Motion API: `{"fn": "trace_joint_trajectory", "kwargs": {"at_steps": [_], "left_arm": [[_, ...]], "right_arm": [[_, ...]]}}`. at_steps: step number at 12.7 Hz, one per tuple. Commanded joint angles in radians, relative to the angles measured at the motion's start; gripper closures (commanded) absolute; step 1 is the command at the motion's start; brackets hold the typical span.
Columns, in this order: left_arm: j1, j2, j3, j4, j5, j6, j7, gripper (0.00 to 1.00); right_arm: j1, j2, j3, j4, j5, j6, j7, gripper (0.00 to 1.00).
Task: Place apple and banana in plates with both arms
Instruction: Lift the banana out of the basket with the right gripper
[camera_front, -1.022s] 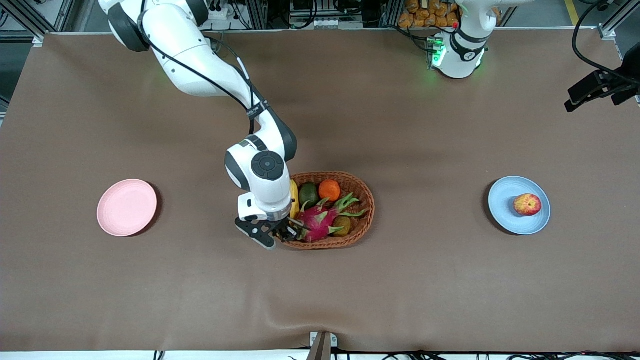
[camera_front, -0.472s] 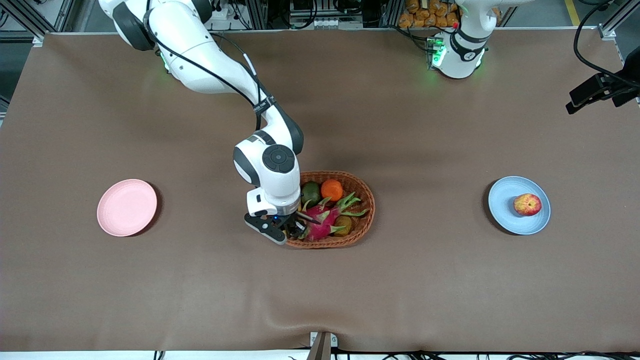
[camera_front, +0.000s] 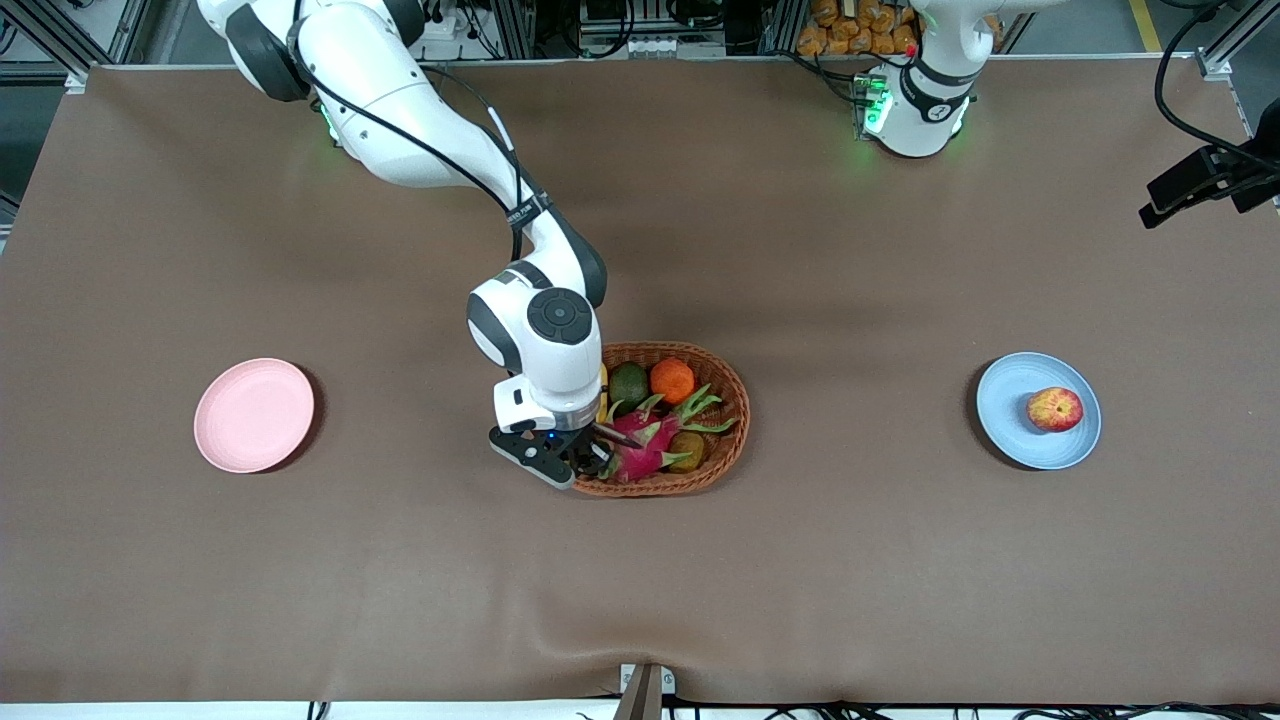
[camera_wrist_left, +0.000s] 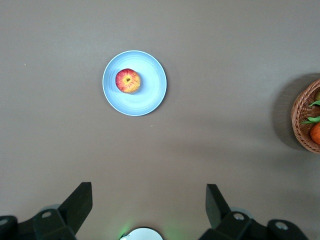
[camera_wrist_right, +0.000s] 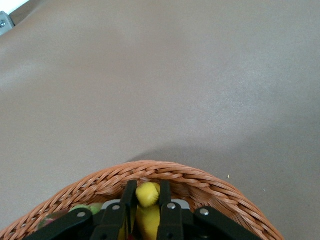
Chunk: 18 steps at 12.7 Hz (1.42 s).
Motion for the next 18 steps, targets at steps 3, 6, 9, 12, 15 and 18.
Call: {"fn": "trace_joint_trajectory", "kwargs": {"at_steps": [3,6,9,12,15,18], "left_arm": [[0.008,-0.007,-0.012,-0.004,0.018,0.009,0.012,0.00],[0.002,-0.007,-0.012,-0.001,0.013,0.024,0.012,0.00],[0.000,-0.001,-0.014,-0.001,0.013,0.035,0.012,0.00],[-0.003,0.002,-0.016,-0.001,0.013,0.035,0.012,0.00],[-0.003,0.008,-0.029,-0.002,0.013,0.038,0.012,0.00],[-0.003,0.008,-0.035,-0.002,0.013,0.038,0.012,0.00]], "right_arm": [[0.037,-0.023,-0.001,0.025,-0.085,-0.022,-0.099,1.00],[0.056,-0.052,0.000,0.027,-0.086,-0.041,-0.107,1.00],[0.063,-0.098,0.003,0.025,-0.085,-0.119,-0.188,1.00],[0.071,-0.129,0.003,0.025,-0.085,-0.159,-0.227,1.00],[0.070,-0.167,0.003,0.025,-0.077,-0.208,-0.279,1.00],[0.070,-0.189,0.006,0.025,-0.074,-0.234,-0.287,1.00]]}}
